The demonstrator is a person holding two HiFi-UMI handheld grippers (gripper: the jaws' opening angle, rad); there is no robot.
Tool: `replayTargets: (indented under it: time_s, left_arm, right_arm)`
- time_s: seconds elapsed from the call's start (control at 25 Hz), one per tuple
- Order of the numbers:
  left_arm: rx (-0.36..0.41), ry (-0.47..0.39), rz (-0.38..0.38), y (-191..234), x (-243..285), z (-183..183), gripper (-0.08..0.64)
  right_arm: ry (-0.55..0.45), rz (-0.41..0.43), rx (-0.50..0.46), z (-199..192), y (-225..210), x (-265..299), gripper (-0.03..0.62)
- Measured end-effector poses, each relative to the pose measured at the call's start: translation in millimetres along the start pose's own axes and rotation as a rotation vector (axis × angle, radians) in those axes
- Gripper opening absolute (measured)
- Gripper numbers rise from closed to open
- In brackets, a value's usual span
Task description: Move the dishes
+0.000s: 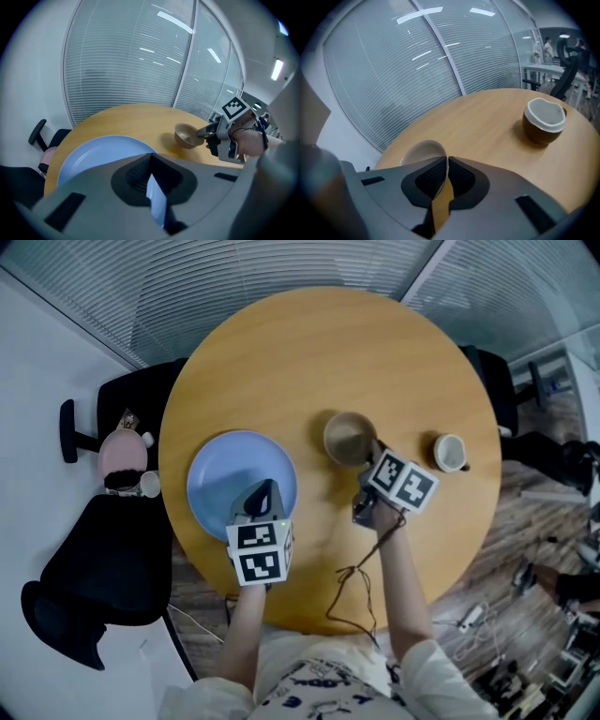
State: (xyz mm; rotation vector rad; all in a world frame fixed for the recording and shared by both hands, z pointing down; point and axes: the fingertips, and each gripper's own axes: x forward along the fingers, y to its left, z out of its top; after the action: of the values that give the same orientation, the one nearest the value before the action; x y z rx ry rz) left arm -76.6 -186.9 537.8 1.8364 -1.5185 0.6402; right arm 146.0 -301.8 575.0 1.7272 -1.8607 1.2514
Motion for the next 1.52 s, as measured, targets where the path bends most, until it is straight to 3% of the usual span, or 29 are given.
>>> replayTargets:
  time_s: [0.4,0.88,1.32,1.52]
  left_arm:
    - [0.049,0.003,-0.05,-45,-7,0,0.002]
    - [0.063,0.011,-0.065,-60,-6,-11,0.002]
    - [0.035,0.014,-0.051,-51,-11,-16,0.002]
    - [0.043,-0.008,-0.045,-49,-17,-11,0.002]
  right_arm:
    - [0.005,-0.064,0.085,-19,-53,-40,0.015]
    - [0.021,-0.097,0.11,-42,-71,-37,0.015]
    - [-0.036,-0.092,0.054,-38,-67,-35,0.017]
    - [-0.098,-0.102,-0.017,-29,-67,-48,0.041]
